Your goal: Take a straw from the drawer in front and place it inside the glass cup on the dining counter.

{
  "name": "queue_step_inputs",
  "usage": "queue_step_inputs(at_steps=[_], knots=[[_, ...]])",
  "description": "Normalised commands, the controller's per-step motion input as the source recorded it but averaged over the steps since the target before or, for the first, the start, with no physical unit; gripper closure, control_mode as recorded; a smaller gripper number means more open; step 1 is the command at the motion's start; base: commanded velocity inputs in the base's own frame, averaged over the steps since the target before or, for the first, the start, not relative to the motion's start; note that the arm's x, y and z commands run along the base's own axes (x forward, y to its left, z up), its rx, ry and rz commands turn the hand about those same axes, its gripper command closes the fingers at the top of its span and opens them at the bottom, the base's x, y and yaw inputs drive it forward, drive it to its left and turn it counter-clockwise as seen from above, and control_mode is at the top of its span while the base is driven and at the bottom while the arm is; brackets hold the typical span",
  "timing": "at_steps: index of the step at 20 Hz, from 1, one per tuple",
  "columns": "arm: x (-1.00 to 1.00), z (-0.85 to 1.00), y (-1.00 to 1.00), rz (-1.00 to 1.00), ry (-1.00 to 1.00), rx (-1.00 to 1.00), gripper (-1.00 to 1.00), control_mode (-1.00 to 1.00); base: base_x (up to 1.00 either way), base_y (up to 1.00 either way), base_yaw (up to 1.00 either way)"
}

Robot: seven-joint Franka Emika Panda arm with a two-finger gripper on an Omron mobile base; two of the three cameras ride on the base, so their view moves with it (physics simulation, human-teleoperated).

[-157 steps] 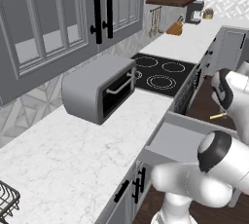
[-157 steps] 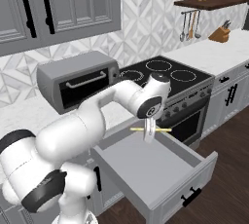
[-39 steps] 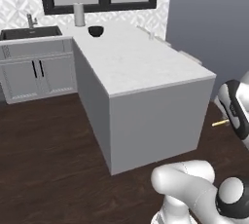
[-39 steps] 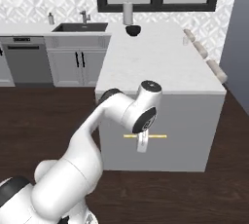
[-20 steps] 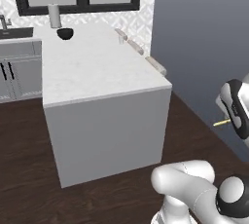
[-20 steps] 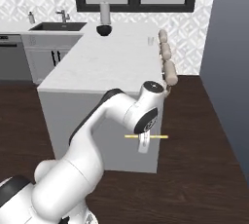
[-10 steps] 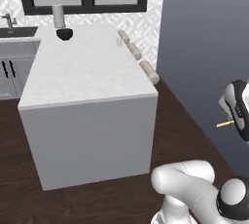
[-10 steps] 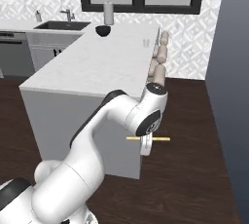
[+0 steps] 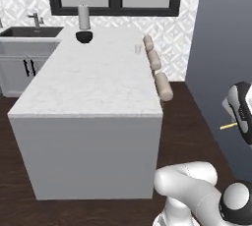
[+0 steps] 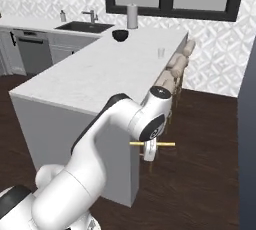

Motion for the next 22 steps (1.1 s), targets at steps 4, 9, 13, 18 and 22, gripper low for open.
queue_step_inputs(at_steps=[4, 9, 13, 18, 22], knots=[[0.00, 0.00, 0.00, 0.00, 0.00, 0.00, 1.00, 1.00, 0.43, -0.90, 0.35], [0.00, 0.00, 0.00, 0.00, 0.00, 0.00, 1.00, 1.00, 0.43, -0.90, 0.35], [0.00, 0.00, 0.00, 0.00, 0.00, 0.00, 1.00, 1.00, 0.41, -0.90, 0.35], [0.00, 0.00, 0.00, 0.00, 0.00, 0.00, 1.00, 1.00, 0.40, -0.87, 0.37], [0.00, 0.00, 0.00, 0.00, 0.00, 0.00, 1.00, 1.00, 0.35, -0.92, 0.35]])
